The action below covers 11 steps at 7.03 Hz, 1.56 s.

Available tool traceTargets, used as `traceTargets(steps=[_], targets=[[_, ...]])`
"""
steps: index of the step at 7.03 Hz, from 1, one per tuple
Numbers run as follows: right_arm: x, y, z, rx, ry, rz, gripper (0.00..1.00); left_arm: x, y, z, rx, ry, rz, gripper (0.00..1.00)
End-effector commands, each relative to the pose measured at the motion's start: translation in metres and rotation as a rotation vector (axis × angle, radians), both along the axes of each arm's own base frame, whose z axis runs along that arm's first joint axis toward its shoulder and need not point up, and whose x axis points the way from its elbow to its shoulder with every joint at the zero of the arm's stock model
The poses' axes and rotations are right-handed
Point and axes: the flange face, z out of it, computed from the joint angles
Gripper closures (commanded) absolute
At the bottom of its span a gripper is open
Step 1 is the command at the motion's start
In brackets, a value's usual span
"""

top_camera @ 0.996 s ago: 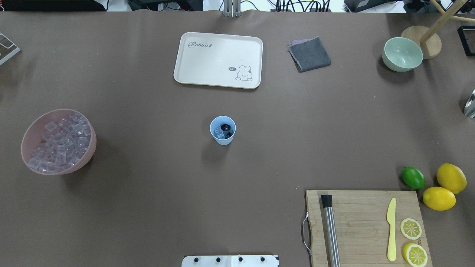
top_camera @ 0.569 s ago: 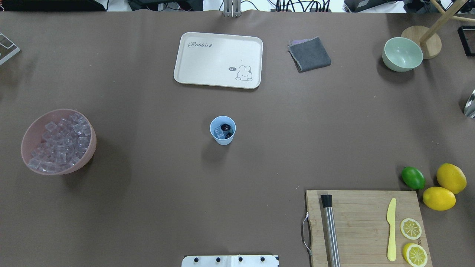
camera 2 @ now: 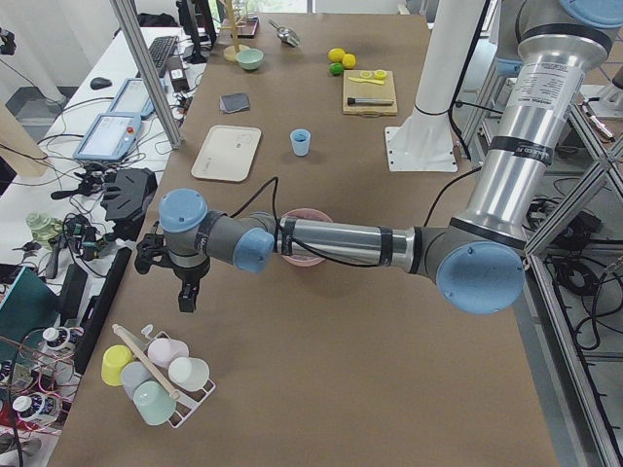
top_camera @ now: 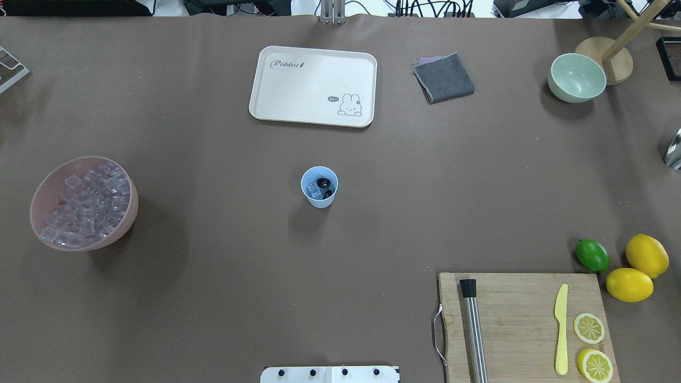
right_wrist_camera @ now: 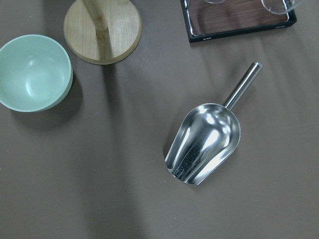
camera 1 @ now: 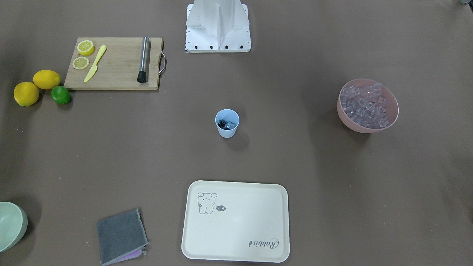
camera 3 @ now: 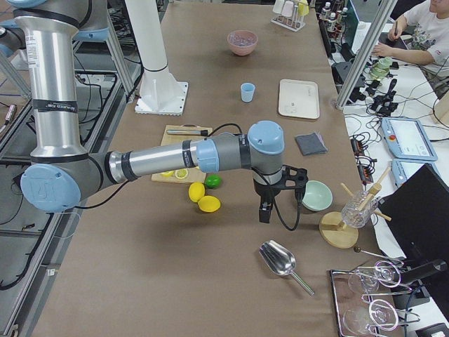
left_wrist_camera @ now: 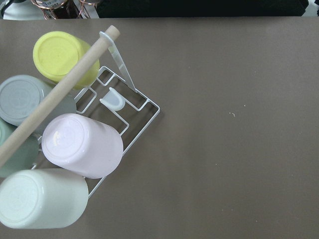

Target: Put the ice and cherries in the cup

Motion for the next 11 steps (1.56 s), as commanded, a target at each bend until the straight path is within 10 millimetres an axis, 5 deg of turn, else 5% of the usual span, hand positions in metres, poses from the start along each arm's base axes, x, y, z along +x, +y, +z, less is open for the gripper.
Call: traceTargets(steps=[1, 5, 11], targets=[[-0.010, -0.008, 0.005, 0.002, -0.050, -0.038, 0.00, 0.001, 0.004, -0.002, -0.016, 0.062, 0.016, 0.02], [-0.053, -0.014, 0.004, 0.005, -0.037, -0.117, 0.00, -0.002, 0.032, 0.014, -0.029, 0.058, 0.010, 0.02], [-0.057, -0.019, -0.005, 0.029, -0.034, -0.128, 0.00, -0.003, 0.032, 0.021, -0.051, 0.057, 0.007, 0.02]])
